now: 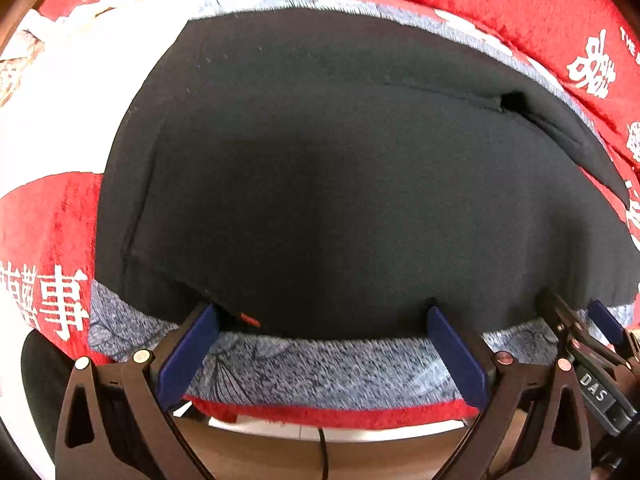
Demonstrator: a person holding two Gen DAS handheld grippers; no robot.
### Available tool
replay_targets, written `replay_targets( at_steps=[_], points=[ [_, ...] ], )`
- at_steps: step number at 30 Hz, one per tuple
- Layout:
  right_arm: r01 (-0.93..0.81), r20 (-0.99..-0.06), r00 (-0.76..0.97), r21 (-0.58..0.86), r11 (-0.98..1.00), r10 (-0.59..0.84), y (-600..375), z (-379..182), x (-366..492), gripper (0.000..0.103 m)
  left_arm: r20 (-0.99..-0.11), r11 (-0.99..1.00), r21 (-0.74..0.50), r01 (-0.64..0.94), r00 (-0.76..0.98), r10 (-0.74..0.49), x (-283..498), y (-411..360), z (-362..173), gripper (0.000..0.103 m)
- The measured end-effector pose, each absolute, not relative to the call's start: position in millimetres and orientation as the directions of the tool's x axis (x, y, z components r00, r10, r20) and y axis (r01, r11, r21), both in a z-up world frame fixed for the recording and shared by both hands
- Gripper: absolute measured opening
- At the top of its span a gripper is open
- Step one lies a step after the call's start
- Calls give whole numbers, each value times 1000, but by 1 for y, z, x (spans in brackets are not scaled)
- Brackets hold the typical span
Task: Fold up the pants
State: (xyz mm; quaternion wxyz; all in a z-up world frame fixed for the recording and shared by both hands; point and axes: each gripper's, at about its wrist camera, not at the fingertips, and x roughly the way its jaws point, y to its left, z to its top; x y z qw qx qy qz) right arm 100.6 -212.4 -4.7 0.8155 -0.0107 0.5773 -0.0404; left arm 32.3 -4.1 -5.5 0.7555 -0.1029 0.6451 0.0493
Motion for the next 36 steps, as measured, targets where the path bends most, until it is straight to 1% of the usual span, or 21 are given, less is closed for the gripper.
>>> replay_targets(
  at_steps=[3,7,10,14,19,25,31,36],
  points=[
    [53,-942,328,-64,997,-77,-213,-4,102,103,-988,972,-114,-208,125,-89,33,-9,-3,103],
    [54,-941,329,-63,997,-77,-213,-4,105,103,-977,955,-202,-217,112,-181,25,-15,-3,103],
    [52,-942,327,-64,997,-78,-213,-4,105,103,-981,964,-177,-200,120,-155,21,-22,-4,103],
    [33,-952,299,-66,997,-72,-214,0,110,103,-976,965,-179,-190,158,-150,19,-21,6,103],
    [3,-929,363,-75,997,-71,-208,20,114,103,-968,976,-141,-167,230,-100,29,-22,23,103],
    [-54,-920,392,-15,998,7,-198,34,134,103,-962,981,-111,-160,263,-66,54,-11,35,103],
    [-107,-910,413,-4,994,41,-184,45,167,103,-959,981,-87,-175,280,-36,80,4,36,103],
    [-215,-900,424,6,977,99,-165,50,202,103,-959,987,-52,-153,283,-6,112,13,36,103]
  ],
)
